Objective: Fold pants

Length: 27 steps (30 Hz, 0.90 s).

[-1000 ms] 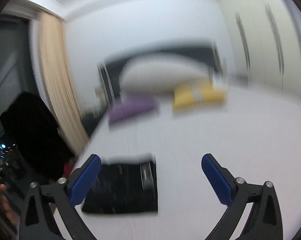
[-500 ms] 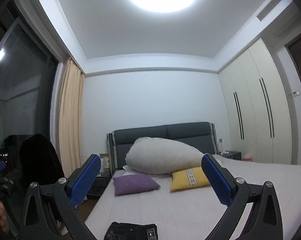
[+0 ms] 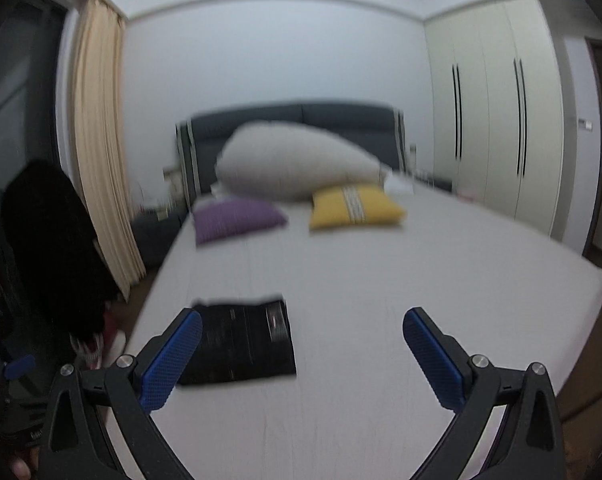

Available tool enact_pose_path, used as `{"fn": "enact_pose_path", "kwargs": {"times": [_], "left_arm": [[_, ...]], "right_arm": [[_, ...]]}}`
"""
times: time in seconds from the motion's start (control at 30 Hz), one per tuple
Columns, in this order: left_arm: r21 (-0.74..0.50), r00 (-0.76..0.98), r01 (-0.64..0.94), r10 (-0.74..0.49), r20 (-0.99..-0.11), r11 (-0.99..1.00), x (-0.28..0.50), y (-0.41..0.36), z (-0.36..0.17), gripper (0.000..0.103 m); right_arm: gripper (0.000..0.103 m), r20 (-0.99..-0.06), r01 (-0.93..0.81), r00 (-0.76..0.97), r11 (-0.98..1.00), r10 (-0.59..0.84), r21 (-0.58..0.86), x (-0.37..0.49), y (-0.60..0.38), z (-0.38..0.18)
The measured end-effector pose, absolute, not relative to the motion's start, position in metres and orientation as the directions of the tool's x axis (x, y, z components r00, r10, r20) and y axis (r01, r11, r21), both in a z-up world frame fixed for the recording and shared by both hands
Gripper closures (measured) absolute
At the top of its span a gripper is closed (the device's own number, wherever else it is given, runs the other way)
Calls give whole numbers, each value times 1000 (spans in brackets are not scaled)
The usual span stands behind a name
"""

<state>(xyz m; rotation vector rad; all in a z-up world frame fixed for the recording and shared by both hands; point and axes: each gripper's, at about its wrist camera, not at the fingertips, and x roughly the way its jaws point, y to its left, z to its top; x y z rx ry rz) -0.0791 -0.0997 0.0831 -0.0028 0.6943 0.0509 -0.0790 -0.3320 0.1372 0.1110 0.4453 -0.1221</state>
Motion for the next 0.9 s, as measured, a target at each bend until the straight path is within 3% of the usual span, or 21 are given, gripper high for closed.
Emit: {"fn": "enact_pose_path", "kwargs": {"times": [0.33,0.9], "left_arm": [[2,711,-55,40,-702,999,-28,-106,19,0],[8,676,-59,46,-736,998,-19,-109,1,0]], "right_arm": [[0,-531,107,845,993,-65,47,-70,-317,94],[0,-579,54,815,998,-34,17,-61,-302,77]]}}
